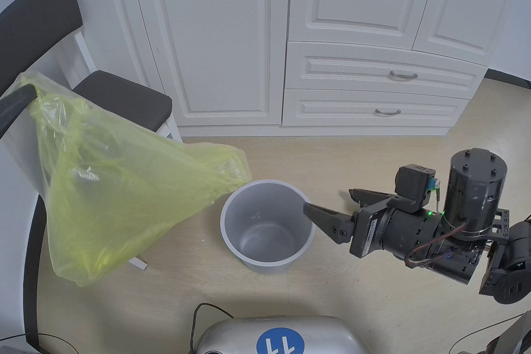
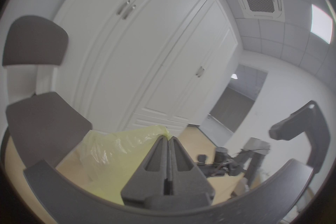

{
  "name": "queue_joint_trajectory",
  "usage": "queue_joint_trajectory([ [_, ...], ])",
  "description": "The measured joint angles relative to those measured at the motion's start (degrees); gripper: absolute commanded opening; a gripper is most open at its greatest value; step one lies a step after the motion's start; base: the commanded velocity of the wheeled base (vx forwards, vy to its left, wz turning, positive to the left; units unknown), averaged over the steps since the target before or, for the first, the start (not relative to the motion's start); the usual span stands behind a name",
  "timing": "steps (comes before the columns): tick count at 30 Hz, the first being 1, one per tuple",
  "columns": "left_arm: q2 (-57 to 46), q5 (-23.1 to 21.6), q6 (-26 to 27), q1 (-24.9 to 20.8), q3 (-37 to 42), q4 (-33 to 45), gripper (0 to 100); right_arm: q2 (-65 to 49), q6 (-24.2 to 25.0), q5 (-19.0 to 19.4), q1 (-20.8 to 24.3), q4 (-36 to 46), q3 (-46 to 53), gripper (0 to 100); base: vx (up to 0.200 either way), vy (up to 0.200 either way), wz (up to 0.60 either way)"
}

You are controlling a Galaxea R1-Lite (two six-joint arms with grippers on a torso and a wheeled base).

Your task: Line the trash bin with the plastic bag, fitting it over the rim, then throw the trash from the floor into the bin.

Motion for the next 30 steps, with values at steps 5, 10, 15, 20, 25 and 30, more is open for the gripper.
queue_joint_trajectory([
  [5, -1.17, -8.52, -4.1, -0.09, -0.5, 2.28, 0, 0.37, 5.36, 2.38, -0.22, 11.52, -3.95, 100, 0.0, 0.0, 0.0],
  [10, -3.55, -15.08, -5.12, 0.88, 0.63, 3.39, 0, 1.0, 9.33, 3.69, -1.32, 17.24, -8.28, 100, 0.0, 0.0, 0.0],
  [15, -6.3, -17.21, -2.49, 1.84, 2.85, 2.35, 0, 1.02, 9.57, 3.8, -3.56, 17.43, -9.84, 100, 0.0, 0.0, 0.0],
  [20, -8.01, -18.99, 1.27, 1.99, 6.39, -3.23, 0, 0.17, 9.37, 3.86, -5.35, 18.07, -10.36, 100, 0.0, 0.0, 0.0],
  [25, -8.48, -19.32, 1.91, 2.06, 9.61, -11.78, 0, -0.35, 8.03, 4.88, -5.24, 19.54, -9.79, 100, 0.0, 0.0, 0.0],
  [30, -8.45, -19.41, 1.89, 2.1, 11.35, -13.8, 0, -0.79, 6.02, 7.53, -3.5, 21.03, -7.89, 100, 0.0, 0.0, 0.0],
])
